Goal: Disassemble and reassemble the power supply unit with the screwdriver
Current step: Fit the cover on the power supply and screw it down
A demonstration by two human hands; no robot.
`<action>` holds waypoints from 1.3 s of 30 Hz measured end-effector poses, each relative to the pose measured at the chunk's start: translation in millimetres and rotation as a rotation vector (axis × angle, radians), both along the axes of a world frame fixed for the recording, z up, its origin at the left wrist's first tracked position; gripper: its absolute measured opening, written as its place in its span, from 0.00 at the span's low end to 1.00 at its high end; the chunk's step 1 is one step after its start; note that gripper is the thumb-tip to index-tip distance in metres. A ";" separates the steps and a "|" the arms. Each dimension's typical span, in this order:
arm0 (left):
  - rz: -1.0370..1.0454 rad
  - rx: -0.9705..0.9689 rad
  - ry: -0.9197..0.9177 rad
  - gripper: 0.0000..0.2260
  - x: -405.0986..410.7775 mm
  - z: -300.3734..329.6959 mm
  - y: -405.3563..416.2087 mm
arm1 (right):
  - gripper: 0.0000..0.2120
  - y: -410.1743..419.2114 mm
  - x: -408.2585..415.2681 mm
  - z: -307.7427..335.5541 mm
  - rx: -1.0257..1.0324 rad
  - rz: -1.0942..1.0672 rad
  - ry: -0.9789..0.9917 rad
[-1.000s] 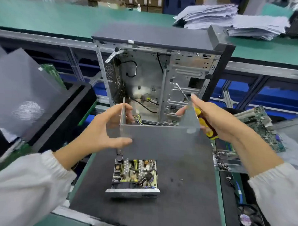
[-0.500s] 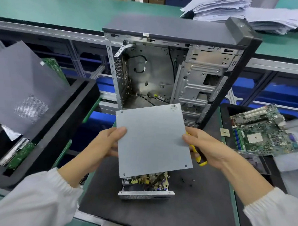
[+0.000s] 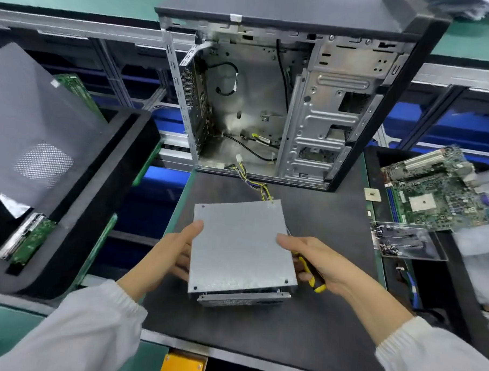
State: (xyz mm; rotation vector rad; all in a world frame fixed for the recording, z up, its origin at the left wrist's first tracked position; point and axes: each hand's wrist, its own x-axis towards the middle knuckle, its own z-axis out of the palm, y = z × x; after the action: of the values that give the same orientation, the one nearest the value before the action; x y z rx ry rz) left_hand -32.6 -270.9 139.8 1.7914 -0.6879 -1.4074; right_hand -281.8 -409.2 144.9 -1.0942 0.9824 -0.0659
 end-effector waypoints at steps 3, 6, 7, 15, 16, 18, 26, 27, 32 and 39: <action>0.001 0.013 -0.003 0.34 -3.5 -15.0 2.2 | 0.36 3.0 -2.6 -11.8 0.007 0.008 0.013; 0.021 0.030 0.013 0.29 -11.7 -25.6 2.0 | 0.33 6.1 -4.5 -20.5 0.010 0.012 0.038; 0.049 0.026 0.010 0.27 -12.8 -27.1 0.9 | 0.32 6.1 -4.9 -21.4 0.004 0.020 0.046; -0.134 -0.186 -0.646 0.18 1.2 -19.0 -2.5 | 0.25 -1.9 -12.2 -17.4 -0.644 -0.178 0.137; -0.051 -0.222 -0.520 0.13 -5.3 -19.3 -6.8 | 0.23 -2.5 -6.5 -17.2 -0.637 -0.197 0.070; 0.056 -0.258 -0.326 0.09 -21.7 -20.9 -14.1 | 0.20 -0.3 7.9 -17.4 -0.605 -0.174 -0.001; 0.165 -0.354 -0.269 0.08 -41.5 -40.0 -12.0 | 0.14 18.6 20.5 -35.1 -0.502 -0.212 -0.149; 0.158 -0.367 -0.283 0.08 -41.4 -40.3 -11.5 | 0.14 19.4 20.3 -35.7 -0.510 -0.215 -0.140; 0.179 -0.418 -0.225 0.10 -43.0 -43.4 -5.9 | 0.11 23.7 19.4 -38.5 -0.516 -0.207 -0.158; -0.227 -0.559 -0.702 0.29 -32.0 -23.7 -0.3 | 0.12 14.9 21.5 -35.4 -0.703 -0.201 0.003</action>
State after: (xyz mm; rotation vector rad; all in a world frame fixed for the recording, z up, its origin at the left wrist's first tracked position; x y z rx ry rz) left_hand -64.6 -271.2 116.1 1.7486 -1.5157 -0.5719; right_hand -260.3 -394.3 109.5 -1.6243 1.0997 -0.6101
